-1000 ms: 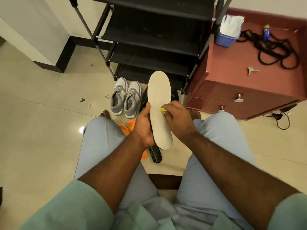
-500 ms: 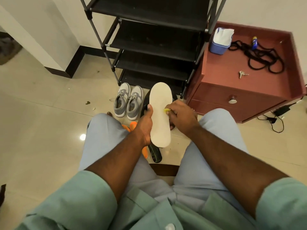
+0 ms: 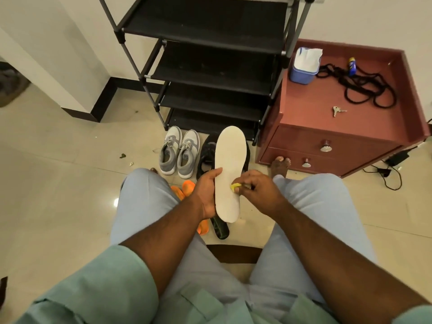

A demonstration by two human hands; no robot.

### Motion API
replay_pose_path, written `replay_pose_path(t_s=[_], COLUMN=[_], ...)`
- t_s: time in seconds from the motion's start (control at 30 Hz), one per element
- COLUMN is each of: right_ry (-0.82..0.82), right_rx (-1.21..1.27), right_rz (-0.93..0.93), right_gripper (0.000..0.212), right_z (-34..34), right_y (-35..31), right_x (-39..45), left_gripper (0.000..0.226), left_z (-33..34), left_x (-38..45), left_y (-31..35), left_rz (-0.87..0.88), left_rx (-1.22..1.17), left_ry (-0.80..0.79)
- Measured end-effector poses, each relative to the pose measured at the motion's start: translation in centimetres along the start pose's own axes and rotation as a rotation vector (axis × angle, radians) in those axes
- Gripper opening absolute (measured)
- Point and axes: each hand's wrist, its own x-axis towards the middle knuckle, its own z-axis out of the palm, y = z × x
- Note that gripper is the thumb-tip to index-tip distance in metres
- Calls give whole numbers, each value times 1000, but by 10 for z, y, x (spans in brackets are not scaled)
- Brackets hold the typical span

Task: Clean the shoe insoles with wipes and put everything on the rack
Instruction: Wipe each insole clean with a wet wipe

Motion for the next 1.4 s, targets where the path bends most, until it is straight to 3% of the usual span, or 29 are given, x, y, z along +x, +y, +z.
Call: replay_pose_path(t_s=[0.07,0.13,0.23,0.3,0.43,0.47,0.6,0.77,0.9,0.93,1.07,1.1,1.23,1.27,1.4], right_ry=[127,147,-98,-159,138,127,-197,88,-188,-182,140,135,-251,-266,51], right_rx=[-43,-59,39,62,-80,-89,125,13,189,200,142,168,301,302,261], right_rz=[41,55,45,60,133,149,159,208,204,199,246,262,279,268,262], right_gripper=[20,20,19,20,23,23,18,20,17,17,23,22,16,16,21], right_z=[-8,-14,-11,-5,0,1,0,-2,-7,-7,-4,-4,-10,-9,-4], right_y=[2,3,3,2,1,0,1,4,-2,-2,3,3,0,0,2], right_x=[14,25,28,33,54,55,45,55,50,50,63,63,53,52,64], left_gripper=[44,38,38,42,46,45,34,50,47,47,60,61,50,48,49], left_z=[2,2,-6,-12,-19,-20,-22,-17,-21,-21,-18,-17,-22,-23,-24], left_x=[7,14,21,24,23,23,26,26,27,26,24,25,32,33,35], left_y=[-3,-5,-6,-6,-3,-2,-1,-2,1,2,1,1,3,4,3], left_rz=[13,15,50,98,110,99,69,78,73,64,34,34,80,83,70], left_rx=[-34,-76,-74,-50,-49,-69,-118,-145,-161,-152,-124,-125,-142,-138,-133], left_ry=[-2,-18,10,39,68,77,99,114,143,143,120,129,163,166,137])
